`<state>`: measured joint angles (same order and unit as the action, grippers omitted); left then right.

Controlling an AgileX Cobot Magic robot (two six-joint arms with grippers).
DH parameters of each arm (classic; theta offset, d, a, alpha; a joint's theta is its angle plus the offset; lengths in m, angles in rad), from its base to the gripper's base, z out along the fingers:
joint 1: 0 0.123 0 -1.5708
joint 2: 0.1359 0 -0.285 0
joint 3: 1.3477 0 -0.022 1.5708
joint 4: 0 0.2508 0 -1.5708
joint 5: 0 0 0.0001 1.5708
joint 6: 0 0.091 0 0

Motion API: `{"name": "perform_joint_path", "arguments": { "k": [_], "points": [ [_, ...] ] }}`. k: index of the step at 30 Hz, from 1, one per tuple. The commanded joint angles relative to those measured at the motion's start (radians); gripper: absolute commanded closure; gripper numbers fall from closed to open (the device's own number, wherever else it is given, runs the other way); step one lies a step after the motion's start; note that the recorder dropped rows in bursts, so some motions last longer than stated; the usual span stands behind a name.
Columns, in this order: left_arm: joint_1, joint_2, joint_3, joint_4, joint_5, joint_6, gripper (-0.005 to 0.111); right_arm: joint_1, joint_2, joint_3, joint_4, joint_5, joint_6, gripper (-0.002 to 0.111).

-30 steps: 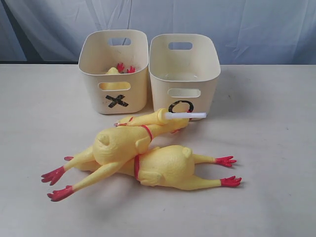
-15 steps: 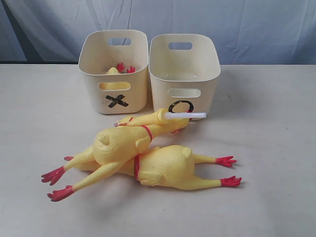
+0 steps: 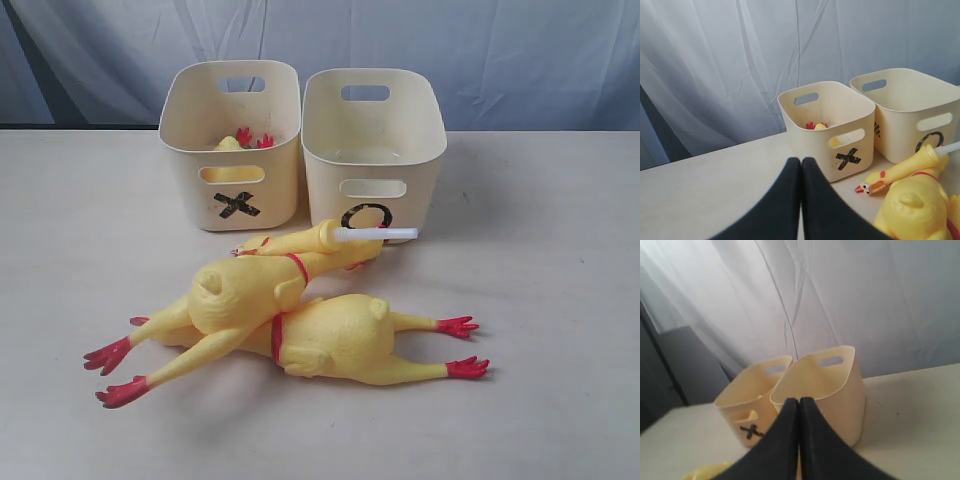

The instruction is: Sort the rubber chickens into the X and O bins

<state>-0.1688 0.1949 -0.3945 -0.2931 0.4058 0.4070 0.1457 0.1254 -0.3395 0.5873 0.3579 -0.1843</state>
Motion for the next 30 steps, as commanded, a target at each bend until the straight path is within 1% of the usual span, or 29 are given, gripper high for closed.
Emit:
{"name": "perform_joint_path", "arguments": {
  "k": [1,5,7,11,13,20,26,28,29,30],
  "points": [
    [-0.003,0.003,0.007,-0.006,0.009,-0.005,0.106,-0.005,0.122,-0.09,-0.003,0.118,-0.209,0.109],
    [-0.003,0.003,0.007,-0.006,0.009,-0.005,0.106,-0.005,0.219,-0.167,0.022,0.183,-0.329,0.109],
    [-0.003,0.003,0.007,-0.006,0.009,-0.005,0.106,-0.005,0.276,-0.202,0.074,0.235,-0.405,0.109],
    [-0.003,0.003,0.007,-0.006,0.009,-0.005,0.106,-0.003,0.404,-0.253,0.193,0.394,-0.607,0.109],
    [-0.003,0.003,0.007,-0.006,0.009,-0.005,0.106,0.001,0.461,-0.269,0.237,0.44,-0.668,0.109],
    [-0.003,0.003,0.007,-0.006,0.013,-0.005,0.106,0.066,0.675,-0.321,0.249,0.586,-0.684,0.109],
    [-0.003,0.003,0.007,-0.016,0.02,-0.005,0.106,0.094,0.803,-0.323,0.284,0.513,-0.678,0.109],
    [-0.003,0.003,0.007,-0.046,0.02,0.012,0.106,0.094,0.823,-0.323,0.284,0.51,-0.678,0.109],
    [-0.003,0.003,0.007,-0.081,0.025,0.053,0.106,0.094,0.828,-0.323,0.284,0.51,-0.675,0.109],
    [-0.003,0.009,0.007,-0.183,0.027,0.163,0.106,0.094,0.828,-0.323,0.284,0.51,-0.675,0.109]
  ]
}}
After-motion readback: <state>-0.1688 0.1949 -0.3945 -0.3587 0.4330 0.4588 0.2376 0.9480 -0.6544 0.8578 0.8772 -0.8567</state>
